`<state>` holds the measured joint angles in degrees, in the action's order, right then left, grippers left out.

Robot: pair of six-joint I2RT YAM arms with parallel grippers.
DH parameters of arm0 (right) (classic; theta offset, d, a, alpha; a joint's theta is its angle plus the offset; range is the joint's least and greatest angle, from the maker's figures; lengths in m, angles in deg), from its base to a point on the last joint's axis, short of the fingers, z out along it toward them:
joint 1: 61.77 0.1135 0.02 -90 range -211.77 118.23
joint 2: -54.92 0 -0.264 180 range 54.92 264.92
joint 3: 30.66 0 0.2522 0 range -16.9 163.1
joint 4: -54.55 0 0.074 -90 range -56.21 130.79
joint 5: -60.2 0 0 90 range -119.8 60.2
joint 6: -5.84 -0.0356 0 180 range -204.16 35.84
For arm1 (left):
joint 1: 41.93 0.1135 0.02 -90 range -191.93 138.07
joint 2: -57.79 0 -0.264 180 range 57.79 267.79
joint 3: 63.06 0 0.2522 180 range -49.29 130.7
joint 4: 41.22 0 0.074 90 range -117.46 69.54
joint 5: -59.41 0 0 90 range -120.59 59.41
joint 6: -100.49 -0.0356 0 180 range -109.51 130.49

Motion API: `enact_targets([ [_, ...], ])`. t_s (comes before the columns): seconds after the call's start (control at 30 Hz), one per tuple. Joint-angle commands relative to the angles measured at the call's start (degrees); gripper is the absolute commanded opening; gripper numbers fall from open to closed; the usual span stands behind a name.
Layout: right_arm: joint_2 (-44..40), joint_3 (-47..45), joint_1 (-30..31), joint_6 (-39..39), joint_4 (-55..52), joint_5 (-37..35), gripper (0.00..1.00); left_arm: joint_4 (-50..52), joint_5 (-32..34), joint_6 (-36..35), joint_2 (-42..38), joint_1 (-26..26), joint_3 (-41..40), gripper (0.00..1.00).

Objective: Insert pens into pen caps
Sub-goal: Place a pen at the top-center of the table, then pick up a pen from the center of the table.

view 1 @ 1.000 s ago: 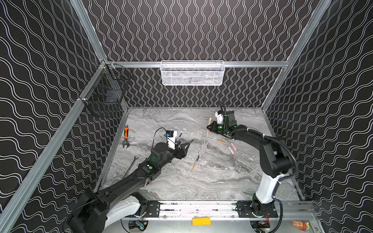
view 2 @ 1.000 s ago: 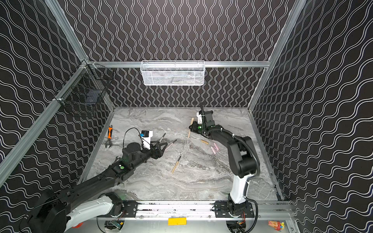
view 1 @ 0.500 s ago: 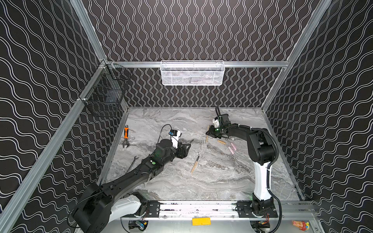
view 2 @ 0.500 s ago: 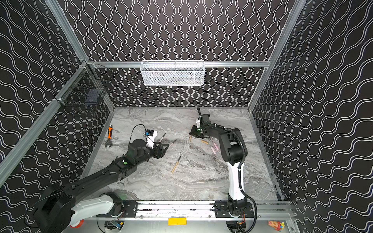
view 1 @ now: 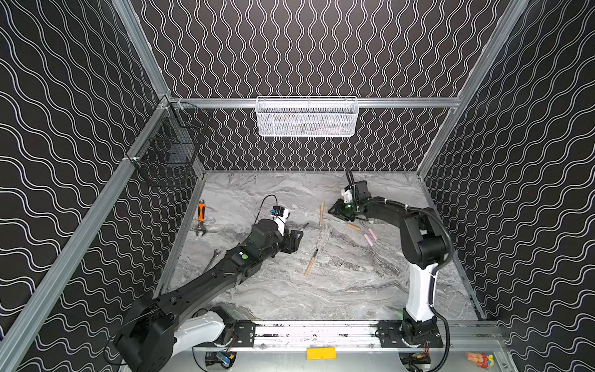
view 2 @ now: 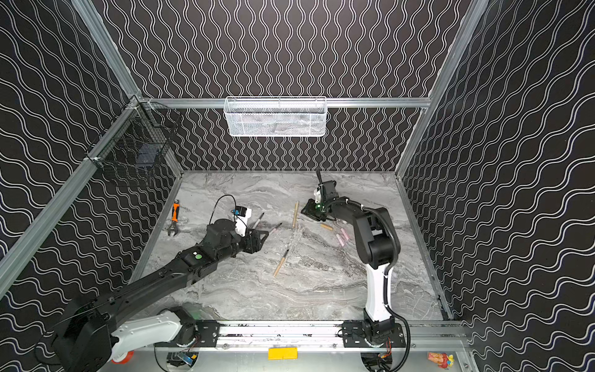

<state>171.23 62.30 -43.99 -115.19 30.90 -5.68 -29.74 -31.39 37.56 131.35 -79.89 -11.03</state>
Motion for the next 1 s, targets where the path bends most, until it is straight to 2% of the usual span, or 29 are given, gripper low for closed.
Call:
enact_targets([
  [0.0, -7.03, -2.17, 0.08, 0.24, 0.73, 0.02, 0.35, 2.99, 1.78, -1.72, 0.08, -0.43, 0.94, 0.65],
  [0.07, -12.33, -4.94, 0.06, 1.49, 1.12, -0.93, 0.37, 5.30, 3.20, -2.57, 1.03, -1.36, 1.69, 0.65],
  [0.2, -22.49, -16.48, 0.32, 3.21, 6.68, -3.99, 0.42, 10.10, 5.57, -3.88, 5.53, -4.91, 4.31, 0.64],
  [0.33, -28.09, -25.00, 0.58, 7.19, 7.89, -8.04, 0.44, 14.61, 7.03, -5.22, 10.85, -8.97, 7.25, 0.61],
  [0.47, -29.57, -27.31, 0.59, 9.16, 4.15, -12.05, 0.45, 19.96, 9.41, -6.93, 16.00, -13.02, 10.26, 0.59],
  [0.7, -30.49, -30.42, 0.49, 8.59, 6.90, -12.16, 0.45, 24.98, 9.42, -8.14, 23.33, -18.01, 14.15, 0.54],
  [0.97, -30.13, -31.54, 0.37, 7.21, 8.81, -11.65, 0.43, 25.14, 10.32, -8.85, 29.34, -18.91, 15.30, 0.47],
])
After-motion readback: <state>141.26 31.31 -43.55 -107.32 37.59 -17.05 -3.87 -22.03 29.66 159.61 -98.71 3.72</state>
